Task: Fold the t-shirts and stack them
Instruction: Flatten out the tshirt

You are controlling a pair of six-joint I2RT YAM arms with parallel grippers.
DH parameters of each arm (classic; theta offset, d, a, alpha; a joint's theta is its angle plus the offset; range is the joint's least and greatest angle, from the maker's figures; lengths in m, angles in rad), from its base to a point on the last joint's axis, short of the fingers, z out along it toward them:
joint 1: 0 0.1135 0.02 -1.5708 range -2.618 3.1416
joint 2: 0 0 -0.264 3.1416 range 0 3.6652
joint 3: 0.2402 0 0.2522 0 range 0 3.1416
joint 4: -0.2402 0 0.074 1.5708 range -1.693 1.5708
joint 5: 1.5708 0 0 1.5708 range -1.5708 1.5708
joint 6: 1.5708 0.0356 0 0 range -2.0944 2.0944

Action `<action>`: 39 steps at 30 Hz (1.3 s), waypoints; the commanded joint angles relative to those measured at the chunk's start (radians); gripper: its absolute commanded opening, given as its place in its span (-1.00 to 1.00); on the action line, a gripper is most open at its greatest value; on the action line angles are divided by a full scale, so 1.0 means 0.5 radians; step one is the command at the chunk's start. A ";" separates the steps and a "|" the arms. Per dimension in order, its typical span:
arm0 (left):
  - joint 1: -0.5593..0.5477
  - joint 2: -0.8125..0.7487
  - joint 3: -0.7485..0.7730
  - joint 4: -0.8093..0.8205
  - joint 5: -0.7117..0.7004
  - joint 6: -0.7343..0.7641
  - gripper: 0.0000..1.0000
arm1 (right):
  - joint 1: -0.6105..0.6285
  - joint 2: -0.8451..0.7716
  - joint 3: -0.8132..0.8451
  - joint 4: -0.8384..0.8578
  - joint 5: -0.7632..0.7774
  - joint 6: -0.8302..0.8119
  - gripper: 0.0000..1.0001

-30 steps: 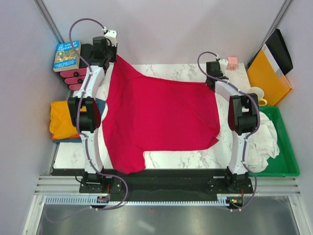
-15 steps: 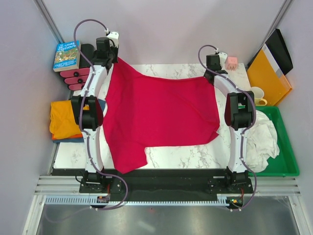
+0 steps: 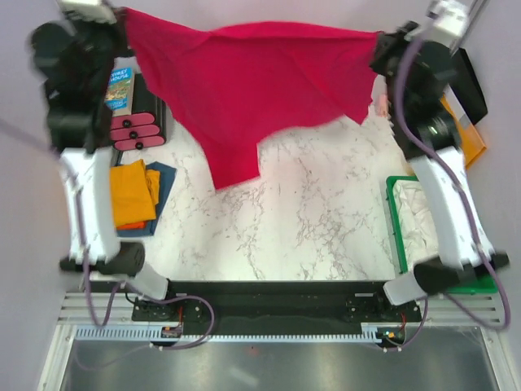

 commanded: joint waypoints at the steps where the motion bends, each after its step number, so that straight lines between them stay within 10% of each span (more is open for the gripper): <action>1: 0.021 -0.764 -0.089 -0.101 0.008 -0.098 -0.96 | 0.072 -0.571 -0.156 -0.159 0.193 -0.102 -1.00; 16: 0.018 -1.373 -0.163 -0.334 -0.170 0.064 -0.96 | 0.228 -1.128 -0.108 -0.420 0.488 -0.336 -1.00; 25: 0.018 -1.370 -1.303 0.085 -0.001 0.141 -0.96 | 0.219 -0.950 -0.845 -0.120 0.592 -0.265 -1.00; 31: 0.021 -0.954 -2.003 0.573 0.091 0.221 -0.96 | -0.013 -0.555 -1.362 0.208 0.375 -0.109 -1.00; 39: 0.021 -0.061 -1.904 0.924 0.002 0.276 -0.96 | -0.171 0.221 -1.354 0.531 0.298 -0.069 -1.00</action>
